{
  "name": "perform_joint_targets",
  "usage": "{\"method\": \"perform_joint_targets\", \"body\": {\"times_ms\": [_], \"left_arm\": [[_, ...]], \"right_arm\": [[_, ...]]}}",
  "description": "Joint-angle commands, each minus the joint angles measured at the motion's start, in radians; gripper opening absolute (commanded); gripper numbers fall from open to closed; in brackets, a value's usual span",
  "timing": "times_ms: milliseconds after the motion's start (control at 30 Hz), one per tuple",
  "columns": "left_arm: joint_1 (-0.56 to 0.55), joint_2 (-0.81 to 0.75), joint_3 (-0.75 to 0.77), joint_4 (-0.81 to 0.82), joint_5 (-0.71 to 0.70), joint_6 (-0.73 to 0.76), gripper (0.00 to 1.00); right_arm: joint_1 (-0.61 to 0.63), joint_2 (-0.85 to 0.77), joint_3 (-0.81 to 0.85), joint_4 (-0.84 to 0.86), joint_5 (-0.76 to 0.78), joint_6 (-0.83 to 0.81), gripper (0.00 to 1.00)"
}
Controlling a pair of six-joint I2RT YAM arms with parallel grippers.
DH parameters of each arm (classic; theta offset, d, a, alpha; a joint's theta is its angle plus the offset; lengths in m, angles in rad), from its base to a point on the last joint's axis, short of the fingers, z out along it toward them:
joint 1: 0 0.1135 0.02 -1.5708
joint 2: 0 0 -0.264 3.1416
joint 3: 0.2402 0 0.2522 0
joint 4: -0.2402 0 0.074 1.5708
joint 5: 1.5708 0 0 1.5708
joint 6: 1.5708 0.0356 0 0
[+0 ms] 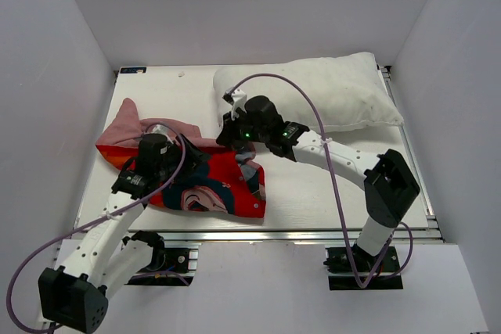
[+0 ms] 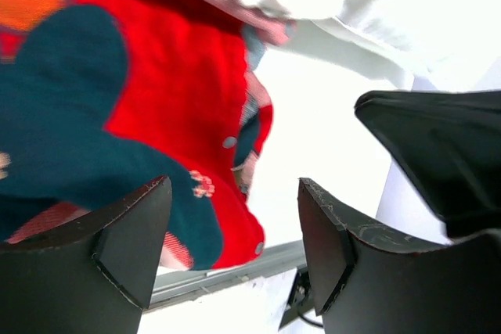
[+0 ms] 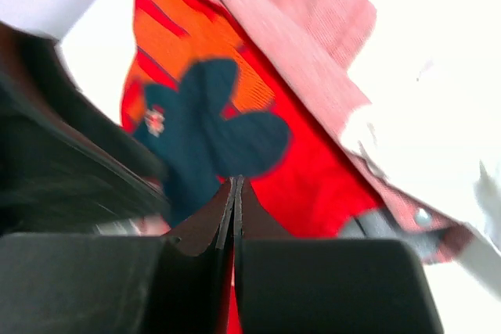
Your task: Put the pillow into the pillowcase
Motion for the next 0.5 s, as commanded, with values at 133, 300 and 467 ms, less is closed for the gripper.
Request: {"method": "perform_joint_targets", "body": {"times_ms": [133, 300, 467], "left_arm": [[-0.092, 0.059, 0.004, 0.111, 0.046, 0.025, 0.75], [-0.108, -0.001, -0.016, 0.062, -0.011, 0.005, 0.75], [-0.109, -0.105, -0.057, -0.010, -0.046, -0.024, 0.77]], "right_arm": [[0.027, 0.004, 0.088, -0.049, 0.029, 0.014, 0.00], [0.018, -0.022, -0.018, -0.108, 0.101, -0.024, 0.41], [0.018, -0.011, -0.141, -0.077, 0.145, -0.044, 0.57]]}}
